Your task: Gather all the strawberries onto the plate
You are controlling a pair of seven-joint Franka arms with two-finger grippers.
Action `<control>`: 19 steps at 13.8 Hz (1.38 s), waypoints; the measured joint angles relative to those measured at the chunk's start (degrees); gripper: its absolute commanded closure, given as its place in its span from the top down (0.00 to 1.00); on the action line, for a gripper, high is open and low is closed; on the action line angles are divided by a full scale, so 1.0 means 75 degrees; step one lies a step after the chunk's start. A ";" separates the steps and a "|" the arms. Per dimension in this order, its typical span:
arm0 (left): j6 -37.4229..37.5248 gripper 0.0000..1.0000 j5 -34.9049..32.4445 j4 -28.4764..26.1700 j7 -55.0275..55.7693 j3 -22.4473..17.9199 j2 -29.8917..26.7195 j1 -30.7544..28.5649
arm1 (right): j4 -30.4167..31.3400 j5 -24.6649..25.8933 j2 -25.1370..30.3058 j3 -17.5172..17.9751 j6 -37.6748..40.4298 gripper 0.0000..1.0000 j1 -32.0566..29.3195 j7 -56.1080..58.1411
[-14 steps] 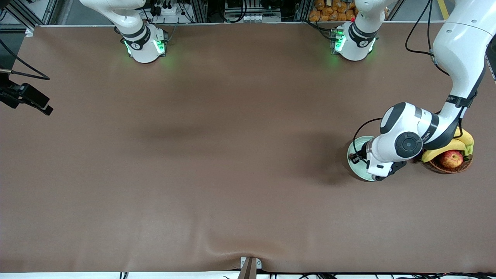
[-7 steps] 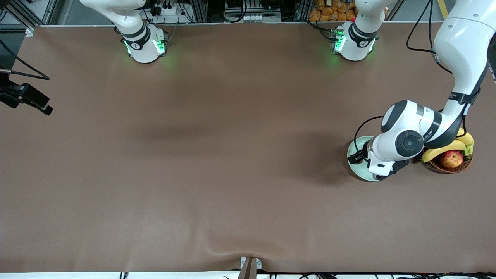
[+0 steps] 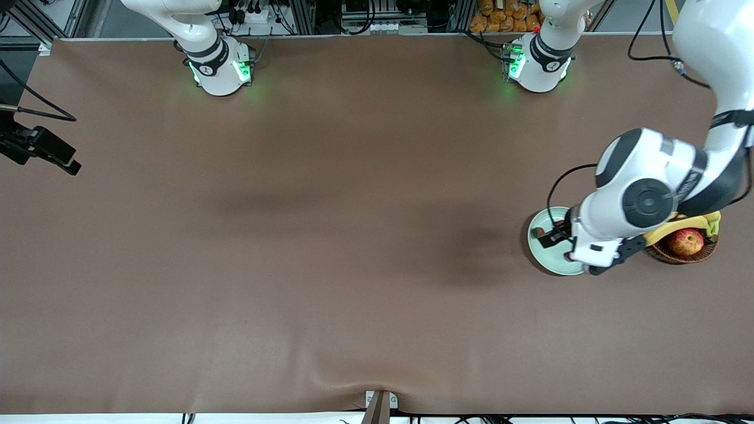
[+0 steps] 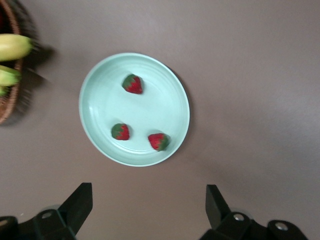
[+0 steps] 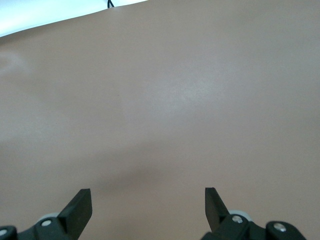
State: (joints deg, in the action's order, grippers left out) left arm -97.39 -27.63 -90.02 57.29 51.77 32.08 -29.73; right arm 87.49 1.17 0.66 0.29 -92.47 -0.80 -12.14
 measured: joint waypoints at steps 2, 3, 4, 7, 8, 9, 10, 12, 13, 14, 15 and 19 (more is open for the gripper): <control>0.0534 1.00 0.0000 0.0586 -0.0554 0.0094 -0.0012 0.0005 | 0.0001 0.0000 0.0000 0.0000 0.0001 1.00 0.0000 0.0000; 0.0818 1.00 0.0000 0.0868 -0.0967 0.0108 -0.0017 0.0011 | 0.0001 0.0000 0.0000 0.0000 0.0001 1.00 0.0000 0.0000; 0.1063 1.00 0.0000 0.1148 -0.1309 0.0121 -0.0021 0.0008 | 0.0001 0.0000 0.0000 0.0001 0.0002 1.00 0.0000 0.0000; 0.1344 1.00 0.0000 0.1617 -0.1683 0.0254 -0.0054 0.0009 | 0.0001 0.0000 0.0000 0.0001 0.0003 1.00 0.0000 0.0000; 0.1350 1.00 0.0000 0.1649 -0.1686 0.0348 -0.0059 0.0007 | 0.0001 0.0000 0.0000 0.0001 0.0003 1.00 0.0000 0.0000; 0.1362 1.00 0.0000 0.1676 -0.1686 0.0475 -0.0076 0.0006 | 0.0001 0.0000 0.0000 0.0001 0.0004 1.00 0.0000 0.0000; 0.1425 1.00 0.0000 0.1709 -0.1686 0.0588 -0.0134 0.0016 | 0.0001 0.0000 0.0000 0.0001 0.0004 1.00 0.0000 0.0000; 0.1717 1.00 0.0000 0.1752 -0.1686 0.0773 -0.0404 0.0089 | 0.0001 0.0000 0.0000 0.0000 0.0005 1.00 0.0000 0.0000; 0.1885 1.00 0.0001 0.1754 -0.1686 0.0857 -0.0575 0.0138 | 0.0001 0.0000 0.0000 0.0001 0.0005 1.00 0.0000 0.0000; 0.2034 1.00 0.0001 0.1754 -0.1686 0.0919 -0.0734 0.0183 | 0.0001 0.0000 0.0000 0.0002 0.0005 1.00 0.0000 0.0000; 0.2144 1.00 0.0001 0.1754 -0.1686 0.0986 -0.0871 0.0207 | 0.0001 0.0000 0.0000 0.0002 0.0005 1.00 0.0000 0.0000; 0.2224 1.00 0.0001 0.1760 -0.1790 0.1088 -0.1221 0.0210 | 0.0001 0.0000 0.0000 0.0001 0.0006 1.00 0.0000 0.0000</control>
State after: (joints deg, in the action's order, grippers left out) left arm -80.70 -27.62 -76.83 43.86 59.93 22.93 -28.15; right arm 87.50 1.17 0.66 0.30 -92.43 -0.80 -12.14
